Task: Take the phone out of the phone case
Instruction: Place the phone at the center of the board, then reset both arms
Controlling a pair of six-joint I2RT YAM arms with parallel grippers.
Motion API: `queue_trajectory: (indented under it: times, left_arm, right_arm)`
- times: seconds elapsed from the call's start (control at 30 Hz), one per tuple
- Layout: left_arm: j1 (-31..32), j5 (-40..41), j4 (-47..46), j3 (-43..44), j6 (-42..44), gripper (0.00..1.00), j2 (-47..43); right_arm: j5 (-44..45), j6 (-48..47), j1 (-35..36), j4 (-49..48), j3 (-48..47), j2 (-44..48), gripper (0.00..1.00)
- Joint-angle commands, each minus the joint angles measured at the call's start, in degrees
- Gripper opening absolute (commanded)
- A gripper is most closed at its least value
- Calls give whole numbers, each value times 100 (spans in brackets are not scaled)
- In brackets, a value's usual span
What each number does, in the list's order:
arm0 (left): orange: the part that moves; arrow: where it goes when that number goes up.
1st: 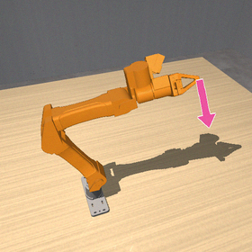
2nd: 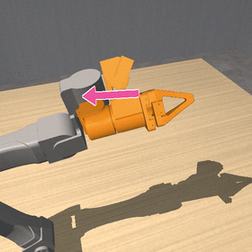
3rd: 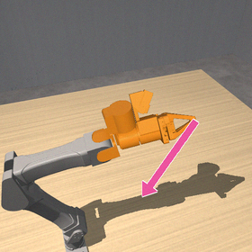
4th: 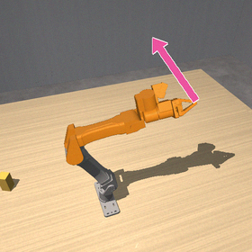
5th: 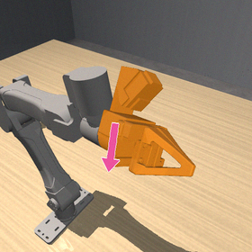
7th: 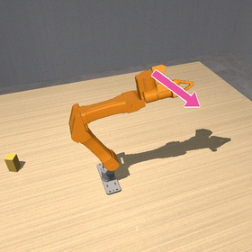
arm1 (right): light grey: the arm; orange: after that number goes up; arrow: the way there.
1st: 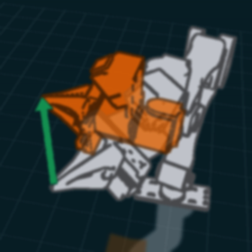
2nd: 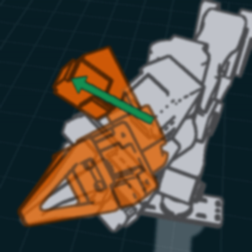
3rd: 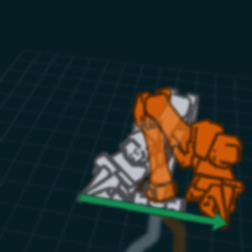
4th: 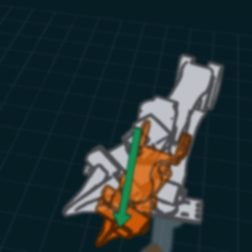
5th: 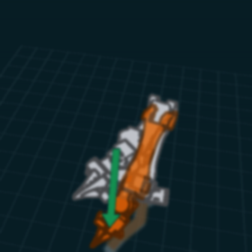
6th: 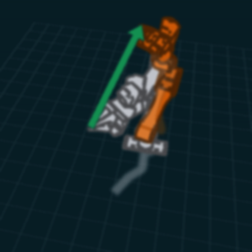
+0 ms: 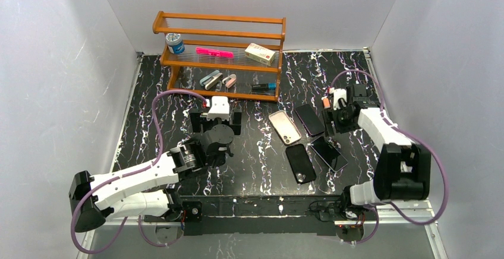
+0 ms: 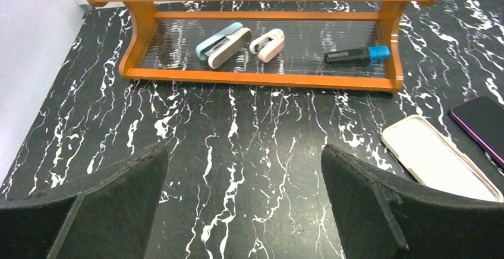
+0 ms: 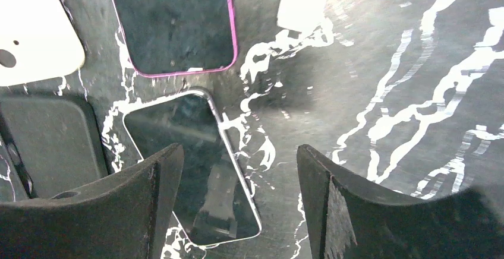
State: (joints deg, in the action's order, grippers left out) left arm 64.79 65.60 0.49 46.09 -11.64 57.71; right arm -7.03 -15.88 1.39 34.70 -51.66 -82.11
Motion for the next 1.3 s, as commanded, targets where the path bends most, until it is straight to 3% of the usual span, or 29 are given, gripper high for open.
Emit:
queue_trajectory:
  times: [0.0, 0.2, 0.3, 0.47, 0.77, 0.9, 1.07, 1.27]
  left_arm:
    - [-524, -212, 218, 1, -831, 98, 144]
    - [-1528, -896, 640, 70, -1850, 98, 352]
    - [-1680, -853, 739, 28, -2068, 98, 97]
    - [-1689, -466, 1436, 117, -2156, 98, -783]
    - [-1662, -178, 2435, 614, -1110, 98, -2752]
    - [-1659, -253, 2321, 434, -437, 98, -3455]
    - [-1663, -431, 2145, -36, -250, 98, -3820]
    - [-1671, -636, 2071, -231, -93, 98, -3634]
  right_arm:
    - [367, 656, -86, -801, -93, 926, 79]
    - [1511, 1285, -78, -1534, 359, 2311, 91]
    - [1876, 1534, -86, -1812, 690, 3168, 99]
    - [2432, 1798, -78, -2021, 1061, 4513, 99]
    - [3376, 1715, 223, -2388, 1608, 6554, 99]
    - [3354, 1807, 256, -2413, 1815, 7140, 99]
    - [3398, 1681, 290, -2442, 2217, 7790, 99]
    - [3190, 1693, 314, -2319, 2475, 8173, 99]
